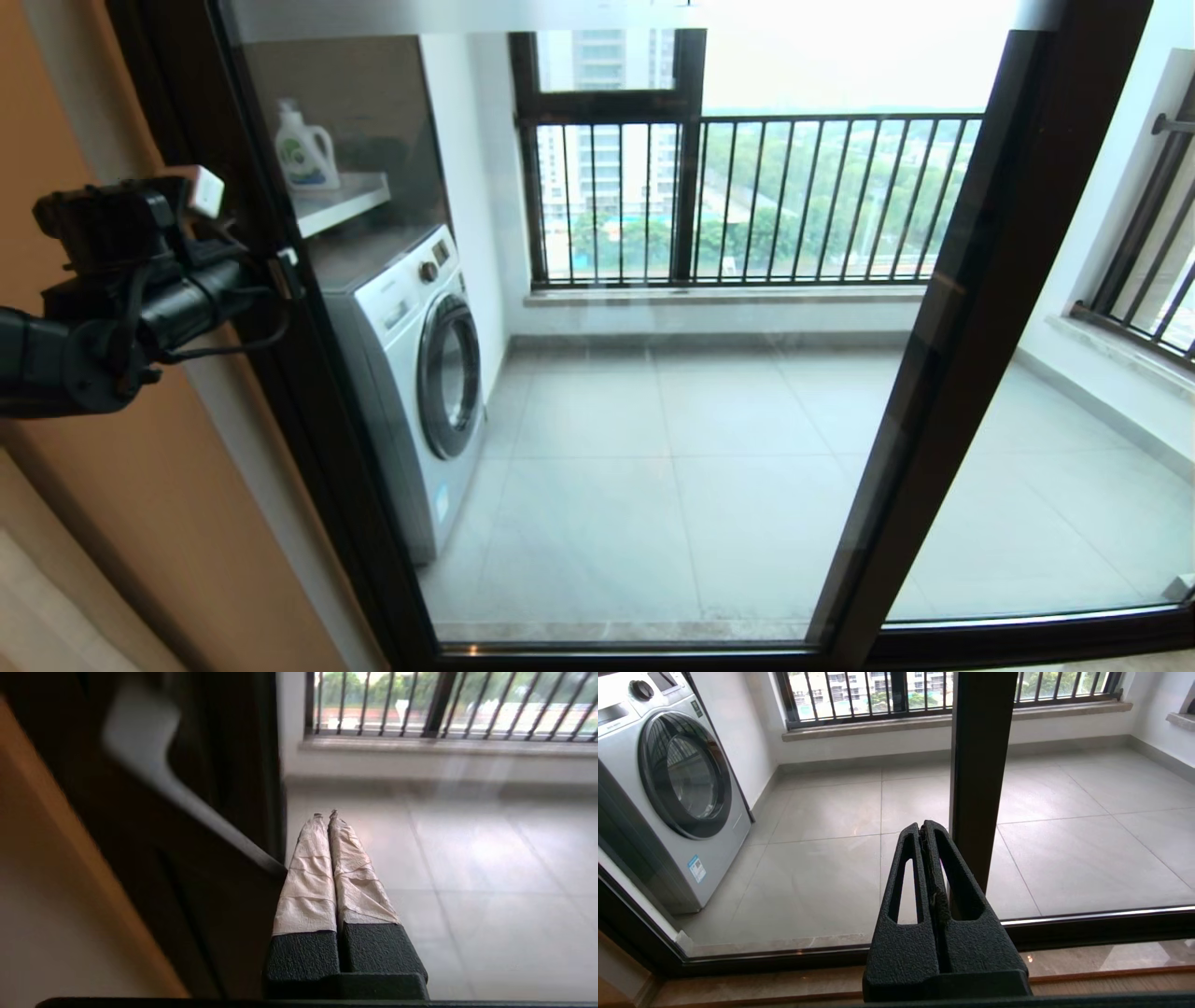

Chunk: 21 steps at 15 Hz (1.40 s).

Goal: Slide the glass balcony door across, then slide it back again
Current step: Open the slid door

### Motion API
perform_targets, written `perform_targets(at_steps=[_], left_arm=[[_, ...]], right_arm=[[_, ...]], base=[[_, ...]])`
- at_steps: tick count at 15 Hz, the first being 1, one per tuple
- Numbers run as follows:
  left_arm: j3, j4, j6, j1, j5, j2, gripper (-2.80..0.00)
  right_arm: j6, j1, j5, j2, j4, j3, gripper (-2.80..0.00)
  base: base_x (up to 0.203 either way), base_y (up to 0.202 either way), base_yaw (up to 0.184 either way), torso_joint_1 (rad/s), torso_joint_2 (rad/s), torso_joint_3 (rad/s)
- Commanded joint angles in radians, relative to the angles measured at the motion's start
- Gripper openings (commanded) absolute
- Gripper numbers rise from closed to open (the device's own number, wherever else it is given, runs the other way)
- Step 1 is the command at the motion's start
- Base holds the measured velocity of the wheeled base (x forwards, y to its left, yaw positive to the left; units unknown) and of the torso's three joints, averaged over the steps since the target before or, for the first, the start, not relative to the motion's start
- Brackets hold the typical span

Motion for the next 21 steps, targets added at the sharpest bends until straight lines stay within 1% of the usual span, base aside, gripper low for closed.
perform_targets(at_steps=[1,9,12,14,16,21], left_arm=[[0.005,-0.027,0.004,0.004,0.005,0.009,-2.80],[0.023,-0.030,0.005,0.042,0.007,0.003,-2.80],[0.071,-0.031,0.010,0.056,0.006,-0.004,-2.80],[0.095,-0.065,0.046,0.080,0.004,0.007,-2.80],[0.101,-0.129,0.059,0.100,0.003,0.031,-2.80],[0.097,-0.136,0.059,0.128,0.003,0.051,-2.80]], right_arm=[[0.000,-0.001,0.000,0.000,-0.001,0.012,-2.80],[0.000,-0.001,0.000,0.000,-0.001,0.012,-2.80],[0.000,-0.001,0.000,0.000,-0.001,0.012,-2.80],[0.000,-0.001,0.000,0.000,-0.001,0.012,-2.80],[0.000,-0.001,0.000,0.000,-0.001,0.012,-2.80],[0.000,-0.001,0.000,0.000,-0.001,0.012,-2.80]], base=[[0.000,0.000,0.000,0.000,0.00,0.000],[0.000,0.000,0.000,0.000,0.00,0.000],[0.000,0.000,0.000,0.000,0.00,0.000],[0.000,0.000,0.000,0.000,0.00,0.000],[0.000,0.000,0.000,0.000,0.00,0.000],[0.000,0.000,0.000,0.000,0.00,0.000]])
